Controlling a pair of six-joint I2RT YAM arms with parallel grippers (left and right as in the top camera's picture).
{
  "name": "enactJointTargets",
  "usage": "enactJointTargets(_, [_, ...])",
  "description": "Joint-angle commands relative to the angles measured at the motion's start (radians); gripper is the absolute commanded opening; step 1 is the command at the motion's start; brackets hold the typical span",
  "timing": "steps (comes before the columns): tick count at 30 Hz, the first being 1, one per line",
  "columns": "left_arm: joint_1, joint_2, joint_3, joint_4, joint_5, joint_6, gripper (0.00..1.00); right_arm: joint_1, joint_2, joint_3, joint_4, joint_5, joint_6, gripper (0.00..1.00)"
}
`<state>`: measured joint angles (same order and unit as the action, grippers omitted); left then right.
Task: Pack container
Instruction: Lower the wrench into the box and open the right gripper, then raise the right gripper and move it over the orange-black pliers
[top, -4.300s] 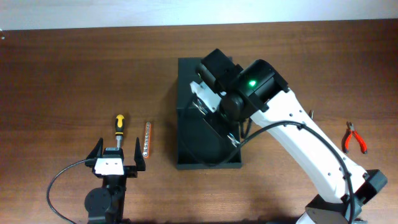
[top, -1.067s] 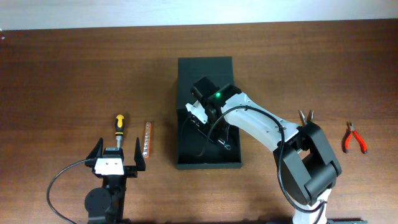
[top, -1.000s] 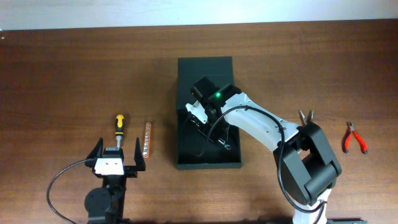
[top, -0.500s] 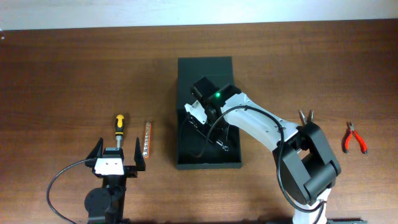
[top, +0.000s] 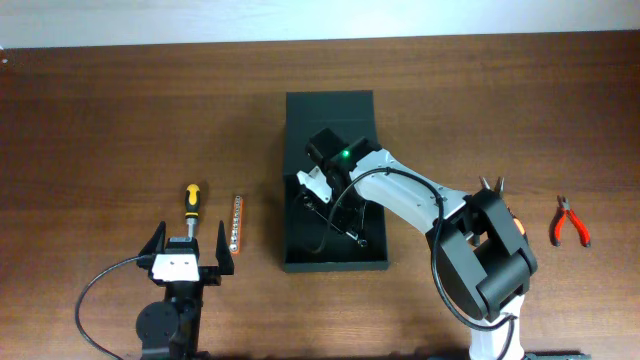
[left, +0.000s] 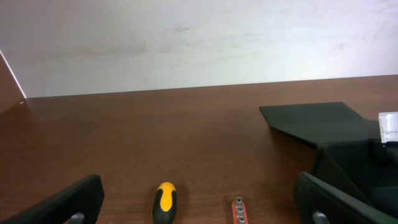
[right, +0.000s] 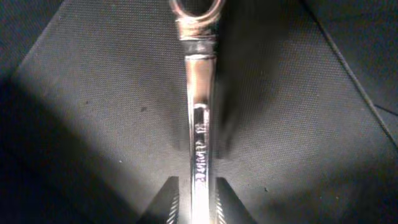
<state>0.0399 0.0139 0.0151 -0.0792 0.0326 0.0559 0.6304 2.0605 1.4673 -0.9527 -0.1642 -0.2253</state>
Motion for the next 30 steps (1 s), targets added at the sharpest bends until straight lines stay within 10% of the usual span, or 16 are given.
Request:
enactJointTargets(1, [0.004,-0.008,-0.006,-0.002,-0.003,-0.003,0.99,-0.003,0.021,-0.005,-0.004,-0.016,-0.006,0.21])
enactJointTargets(17, [0.004,-0.008,-0.006,-0.002,-0.003,-0.003,0.99,-0.003,0.02,0.298,-0.262,-0.015,-0.003,0.41])
enactJointTargets(26, [0.004,-0.008,-0.006,-0.002,-0.003,-0.003,0.99,-0.005,0.02,0.755,-0.577,0.104,0.023,0.99])
enactJointTargets(30, [0.004,-0.008,-0.006,-0.002,-0.003,-0.003,0.99,-0.017,0.02,0.922,-0.735,0.27,0.092,0.99])
